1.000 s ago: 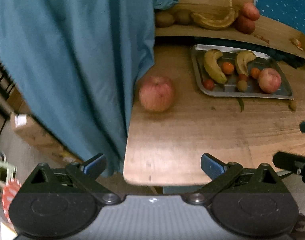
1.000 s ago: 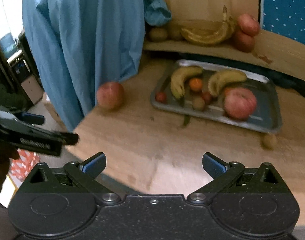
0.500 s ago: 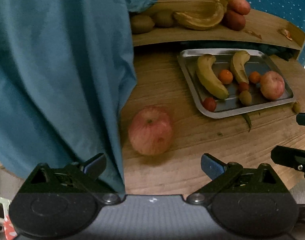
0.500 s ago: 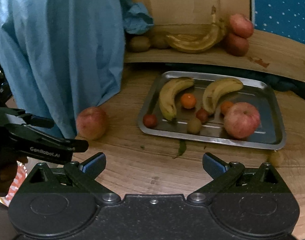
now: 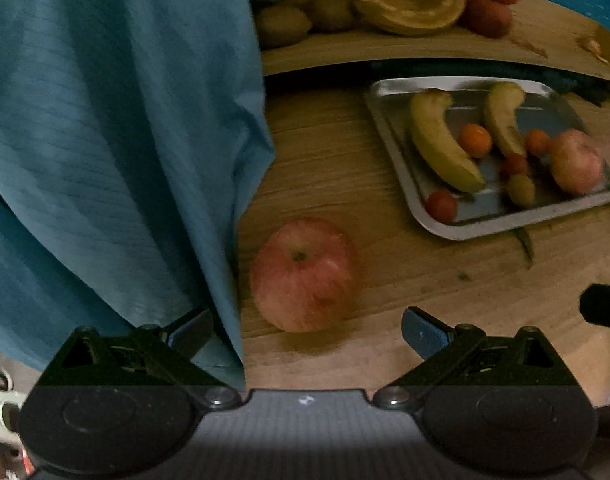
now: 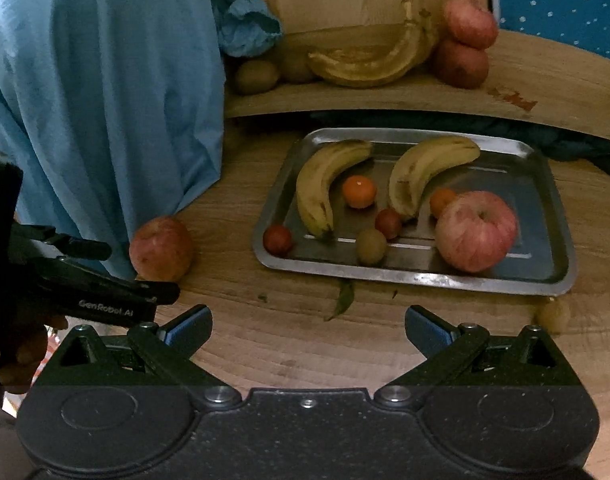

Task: Organize fruits
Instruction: 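Close the left gripper around the red apple on the table while the right gripper approaches another kiwi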

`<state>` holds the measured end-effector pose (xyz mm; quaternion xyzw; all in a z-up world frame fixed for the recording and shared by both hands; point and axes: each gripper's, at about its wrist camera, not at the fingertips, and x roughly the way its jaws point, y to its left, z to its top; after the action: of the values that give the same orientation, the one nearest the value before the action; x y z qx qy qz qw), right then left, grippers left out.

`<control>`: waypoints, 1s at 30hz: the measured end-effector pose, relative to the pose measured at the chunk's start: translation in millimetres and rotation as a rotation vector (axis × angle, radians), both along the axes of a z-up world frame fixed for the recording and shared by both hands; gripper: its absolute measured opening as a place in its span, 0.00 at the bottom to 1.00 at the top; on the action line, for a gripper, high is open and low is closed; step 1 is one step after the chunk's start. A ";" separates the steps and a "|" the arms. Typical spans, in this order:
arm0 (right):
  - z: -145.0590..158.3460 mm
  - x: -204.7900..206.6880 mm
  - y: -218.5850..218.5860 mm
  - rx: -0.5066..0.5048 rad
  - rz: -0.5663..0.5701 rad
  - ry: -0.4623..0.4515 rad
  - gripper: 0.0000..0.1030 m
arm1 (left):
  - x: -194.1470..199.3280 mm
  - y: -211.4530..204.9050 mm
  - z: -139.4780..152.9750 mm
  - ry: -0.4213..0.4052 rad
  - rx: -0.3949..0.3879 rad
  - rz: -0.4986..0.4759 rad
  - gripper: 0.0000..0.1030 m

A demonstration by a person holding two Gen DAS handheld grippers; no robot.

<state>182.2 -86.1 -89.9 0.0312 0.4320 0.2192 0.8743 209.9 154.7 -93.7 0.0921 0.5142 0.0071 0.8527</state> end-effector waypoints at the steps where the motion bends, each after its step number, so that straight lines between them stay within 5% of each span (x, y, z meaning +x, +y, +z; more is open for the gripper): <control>1: 0.3 2.2 -0.4 -0.001 0.013 0.000 0.99 | 1.2 0.3 -0.6 -0.007 -0.014 0.007 1.00; 10: -2.4 15.7 -11.8 -0.015 0.042 0.017 0.99 | 8.9 -4.2 -7.8 -0.040 -0.009 0.049 0.97; 22: -11.7 24.1 -8.4 -0.030 0.090 0.052 0.99 | 20.2 -3.0 -13.9 -0.059 -0.025 0.052 0.68; 30: -14.9 30.1 -24.8 -0.063 0.001 0.050 0.99 | 20.4 -13.0 -13.7 -0.045 -0.093 -0.002 0.68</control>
<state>212.3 -110.9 -104.8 0.0090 0.4602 0.2051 0.8637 230.3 141.7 -107.4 0.0527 0.4945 -0.0156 0.8674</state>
